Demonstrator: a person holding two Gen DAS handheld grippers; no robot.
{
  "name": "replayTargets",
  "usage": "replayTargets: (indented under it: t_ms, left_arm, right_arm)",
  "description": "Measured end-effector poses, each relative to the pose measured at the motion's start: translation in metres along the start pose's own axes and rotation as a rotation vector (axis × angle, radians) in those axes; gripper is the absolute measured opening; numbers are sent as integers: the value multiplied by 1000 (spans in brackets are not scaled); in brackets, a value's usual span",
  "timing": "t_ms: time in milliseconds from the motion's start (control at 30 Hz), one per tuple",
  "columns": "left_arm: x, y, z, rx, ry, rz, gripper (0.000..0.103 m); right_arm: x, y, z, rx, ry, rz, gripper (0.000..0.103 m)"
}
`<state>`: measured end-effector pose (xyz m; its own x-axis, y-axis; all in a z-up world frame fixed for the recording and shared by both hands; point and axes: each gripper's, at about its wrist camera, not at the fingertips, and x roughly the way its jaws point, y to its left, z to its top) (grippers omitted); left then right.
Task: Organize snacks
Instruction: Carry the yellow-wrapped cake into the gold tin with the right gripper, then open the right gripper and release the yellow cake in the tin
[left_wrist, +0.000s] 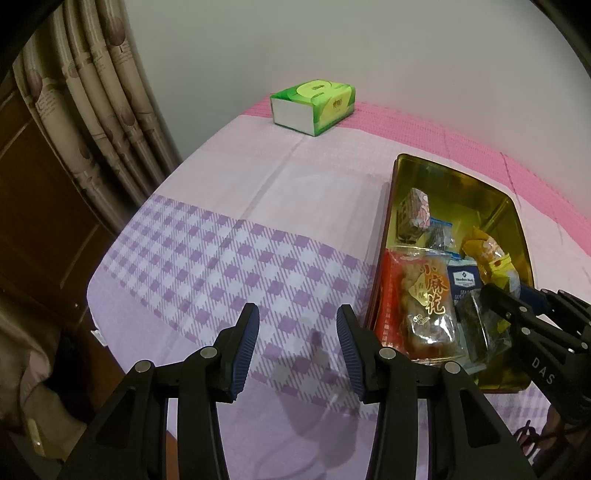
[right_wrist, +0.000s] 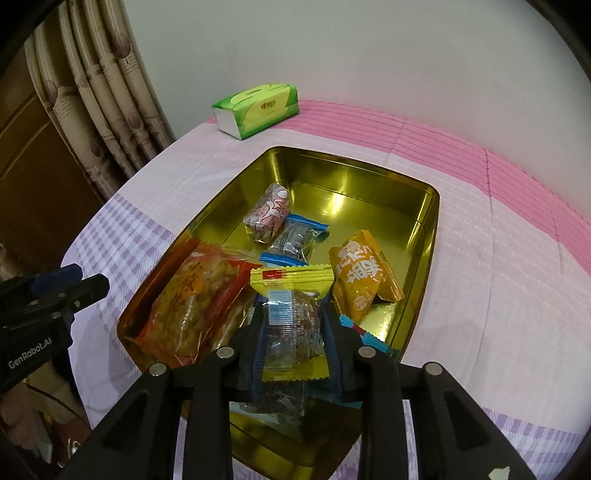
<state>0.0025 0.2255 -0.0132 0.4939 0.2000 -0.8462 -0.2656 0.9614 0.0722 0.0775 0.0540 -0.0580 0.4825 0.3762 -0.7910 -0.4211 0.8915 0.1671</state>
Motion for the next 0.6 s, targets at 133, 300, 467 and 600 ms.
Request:
replayTargets:
  t_ms: [133,300,467,600]
  left_arm:
    - [0,-1,-1,5,1,-1,45]
    - [-1,-3,-1,24,1,4,46]
    - [-4,-7,-4,47,-2,15,50]
    - [-7,-11,-7,75,-4,27,50]
  right_arm:
    - [-2,0,0,10,-6,-5,39]
    - [-7,1,-2,17,-15,-6,51]
    - [-25,5,-5,15,-48,-38,69]
    - [-40,9,-9,-8,-76,-76,82]
